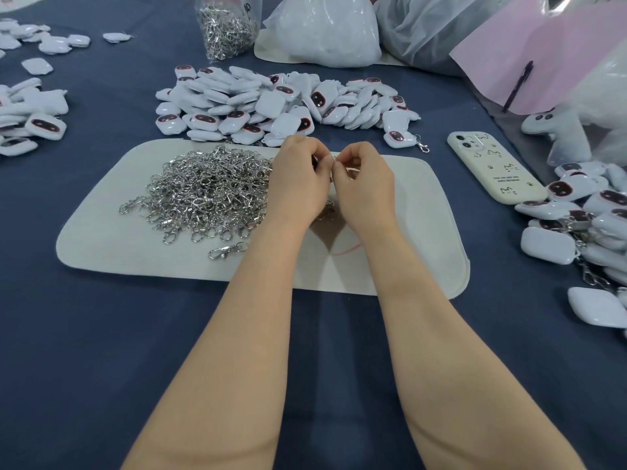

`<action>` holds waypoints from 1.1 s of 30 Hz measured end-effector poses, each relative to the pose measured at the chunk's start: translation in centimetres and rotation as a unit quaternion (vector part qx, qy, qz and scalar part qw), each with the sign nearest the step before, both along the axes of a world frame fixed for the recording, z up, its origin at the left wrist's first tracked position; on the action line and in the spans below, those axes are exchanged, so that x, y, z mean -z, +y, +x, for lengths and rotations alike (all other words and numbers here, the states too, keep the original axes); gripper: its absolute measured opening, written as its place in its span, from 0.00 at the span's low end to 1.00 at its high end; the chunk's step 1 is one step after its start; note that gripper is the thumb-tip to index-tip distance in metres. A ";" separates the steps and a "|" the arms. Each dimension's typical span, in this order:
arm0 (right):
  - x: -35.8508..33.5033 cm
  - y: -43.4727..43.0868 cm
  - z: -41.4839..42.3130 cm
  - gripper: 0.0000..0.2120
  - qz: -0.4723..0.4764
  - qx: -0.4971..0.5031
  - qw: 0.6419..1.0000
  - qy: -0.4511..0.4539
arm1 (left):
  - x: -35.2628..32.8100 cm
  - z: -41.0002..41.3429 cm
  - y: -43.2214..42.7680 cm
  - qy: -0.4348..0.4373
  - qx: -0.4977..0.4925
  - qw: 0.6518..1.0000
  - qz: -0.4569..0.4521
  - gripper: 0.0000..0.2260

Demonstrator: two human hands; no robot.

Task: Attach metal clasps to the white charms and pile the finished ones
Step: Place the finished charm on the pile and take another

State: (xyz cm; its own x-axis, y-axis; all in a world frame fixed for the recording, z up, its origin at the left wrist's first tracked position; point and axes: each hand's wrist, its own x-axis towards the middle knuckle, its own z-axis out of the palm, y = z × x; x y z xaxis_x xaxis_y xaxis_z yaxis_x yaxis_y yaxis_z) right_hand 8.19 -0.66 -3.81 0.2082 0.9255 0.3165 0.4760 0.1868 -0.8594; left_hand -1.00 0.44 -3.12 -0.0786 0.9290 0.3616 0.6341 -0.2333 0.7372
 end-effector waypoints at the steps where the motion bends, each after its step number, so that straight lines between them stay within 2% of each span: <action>1: 0.0 0.0 0.0 0.05 -0.002 -0.004 1.000 0.000 | 0.0 -0.1 0.0 -0.002 0.005 1.000 -0.001 0.04; 10: -0.1 0.0 0.4 0.04 0.011 -0.015 0.999 0.046 | -0.6 -0.8 -0.2 -0.068 0.048 0.995 -0.048 0.03; 24: 0.0 0.1 0.1 0.05 0.019 -0.043 0.997 0.054 | -0.6 -0.5 -0.2 -0.042 0.017 0.999 -0.016 0.04; 28: 0.0 0.0 -0.1 0.06 0.026 -0.051 0.998 0.036 | -0.4 -0.7 -0.2 -0.041 0.011 0.999 -0.008 0.05; 33: -0.1 -0.2 -0.3 0.05 0.049 -0.058 0.997 -0.025 | -0.5 -0.8 -0.3 -0.088 0.019 0.995 -0.035 0.04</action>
